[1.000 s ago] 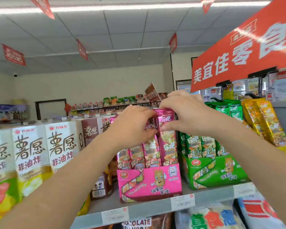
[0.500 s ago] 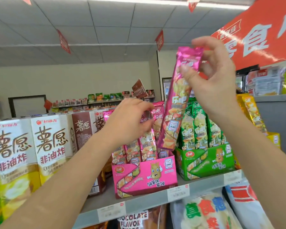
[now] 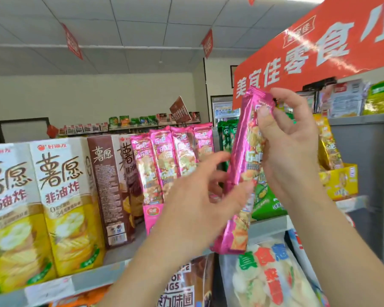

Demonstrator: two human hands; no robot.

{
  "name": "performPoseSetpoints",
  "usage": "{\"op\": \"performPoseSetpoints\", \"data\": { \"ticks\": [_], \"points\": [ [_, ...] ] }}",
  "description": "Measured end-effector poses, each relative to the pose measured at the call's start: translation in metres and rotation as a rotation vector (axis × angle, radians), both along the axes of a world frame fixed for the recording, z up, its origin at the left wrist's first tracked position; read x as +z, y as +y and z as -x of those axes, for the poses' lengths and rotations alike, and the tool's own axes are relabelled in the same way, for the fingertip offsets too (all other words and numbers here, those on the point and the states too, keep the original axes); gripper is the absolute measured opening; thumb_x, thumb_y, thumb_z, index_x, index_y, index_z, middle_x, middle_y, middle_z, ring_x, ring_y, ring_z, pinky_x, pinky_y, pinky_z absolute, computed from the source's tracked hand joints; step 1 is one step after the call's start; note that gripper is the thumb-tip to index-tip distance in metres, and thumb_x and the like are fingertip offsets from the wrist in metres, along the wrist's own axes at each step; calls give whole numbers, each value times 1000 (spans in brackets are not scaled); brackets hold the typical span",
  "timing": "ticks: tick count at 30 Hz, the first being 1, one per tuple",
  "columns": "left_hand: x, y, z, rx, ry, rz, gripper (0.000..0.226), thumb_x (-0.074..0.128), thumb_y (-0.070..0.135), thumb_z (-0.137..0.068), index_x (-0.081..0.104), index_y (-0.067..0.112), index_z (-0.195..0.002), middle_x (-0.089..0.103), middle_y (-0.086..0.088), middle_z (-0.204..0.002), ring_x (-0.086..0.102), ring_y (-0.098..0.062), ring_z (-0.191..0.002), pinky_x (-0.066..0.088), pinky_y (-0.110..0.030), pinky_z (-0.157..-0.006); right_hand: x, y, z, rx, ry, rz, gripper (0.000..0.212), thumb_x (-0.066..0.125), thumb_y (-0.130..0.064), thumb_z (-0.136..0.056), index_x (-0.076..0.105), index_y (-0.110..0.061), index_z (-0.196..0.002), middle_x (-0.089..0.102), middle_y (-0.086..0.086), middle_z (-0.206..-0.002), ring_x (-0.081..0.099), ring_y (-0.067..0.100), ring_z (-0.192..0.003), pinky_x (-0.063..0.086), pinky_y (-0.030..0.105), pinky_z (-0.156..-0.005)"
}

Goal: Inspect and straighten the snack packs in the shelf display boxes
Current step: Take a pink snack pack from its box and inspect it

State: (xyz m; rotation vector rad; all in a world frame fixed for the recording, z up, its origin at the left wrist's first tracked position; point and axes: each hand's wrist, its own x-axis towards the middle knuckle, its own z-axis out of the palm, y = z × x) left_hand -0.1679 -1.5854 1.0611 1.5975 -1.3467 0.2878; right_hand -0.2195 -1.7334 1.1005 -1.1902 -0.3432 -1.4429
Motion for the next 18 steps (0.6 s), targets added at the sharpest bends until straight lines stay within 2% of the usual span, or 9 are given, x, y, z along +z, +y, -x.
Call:
{"op": "performPoseSetpoints", "data": {
  "ticks": [4, 6, 8, 9, 10, 12, 14, 16, 18],
  "points": [
    [-35, -2, 11, 4, 148, 120, 56, 75, 48, -72, 50, 56, -121, 68, 28, -94, 66, 0, -80, 49, -11, -69, -18, 10, 5, 15, 113, -2, 31, 63, -19, -91, 54, -25, -121, 71, 6, -95, 63, 21, -86, 51, 38, -79],
    [-47, -1, 15, 43, 160, 189, 61, 77, 48, -66, 49, 59, -119, 69, 28, -90, 66, 0, -75, 48, -9, -67, -34, 14, 10, 2, 287, 93, 32, 57, -41, -92, 53, -40, -124, 74, -3, -98, 70, 17, -92, 54, 40, -84],
    [-57, 1, 18, 104, 127, 235, 62, 78, 45, -65, 49, 58, -118, 69, 29, -89, 67, 1, -73, 53, -14, -67, -55, 21, 17, -20, 423, 177, 29, 52, -58, -89, 52, -55, -118, 69, -26, -108, 66, -2, -103, 52, 34, -91],
    [-61, 2, 19, 129, 113, 255, 63, 80, 41, -65, 49, 58, -117, 68, 29, -90, 67, 0, -71, 54, -16, -64, -66, 28, 21, -7, 464, 212, 29, 52, -58, -89, 52, -53, -118, 66, -32, -110, 62, -8, -104, 53, 28, -91],
    [-65, 3, 20, 150, 102, 272, 63, 80, 39, -64, 49, 59, -115, 67, 31, -90, 66, 0, -69, 53, -15, -61, -76, 34, 24, 22, 486, 244, 33, 55, -52, -90, 54, -46, -122, 66, -28, -114, 62, -7, -106, 53, 25, -90],
    [-74, 4, 21, 163, 99, 267, 65, 79, 39, -59, 46, 63, -111, 63, 35, -92, 64, 4, -70, 46, -7, -56, -98, 44, 27, 59, 492, 248, 39, 61, -36, -91, 55, -30, -129, 68, -11, -120, 62, 7, -114, 50, 31, -99],
    [-86, 8, 24, 113, 144, 225, 68, 78, 40, -55, 45, 65, -108, 62, 34, -94, 62, 4, -72, 43, -5, -55, -113, 48, 31, 69, 482, 195, 44, 63, -26, -88, 55, -25, -131, 69, -6, -121, 62, 12, -116, 48, 38, -103],
    [-97, 15, 23, 19, 210, 176, 62, 79, 39, -59, 50, 63, -108, 63, 25, -94, 60, -1, -71, 48, -12, -57, -121, 47, 37, 92, 499, 206, 44, 62, -23, -89, 55, -26, -133, 69, -8, -122, 62, 9, -116, 49, 34, -101],
    [-102, 23, 20, -63, 275, 182, 45, 76, 37, -70, 59, 55, -107, 65, 15, -94, 61, -3, -76, 57, -31, -65, -128, 44, 45, 99, 542, 285, 41, 60, -22, -92, 55, -26, -133, 68, -10, -122, 62, 6, -115, 50, 22, -94]
  ]
}}
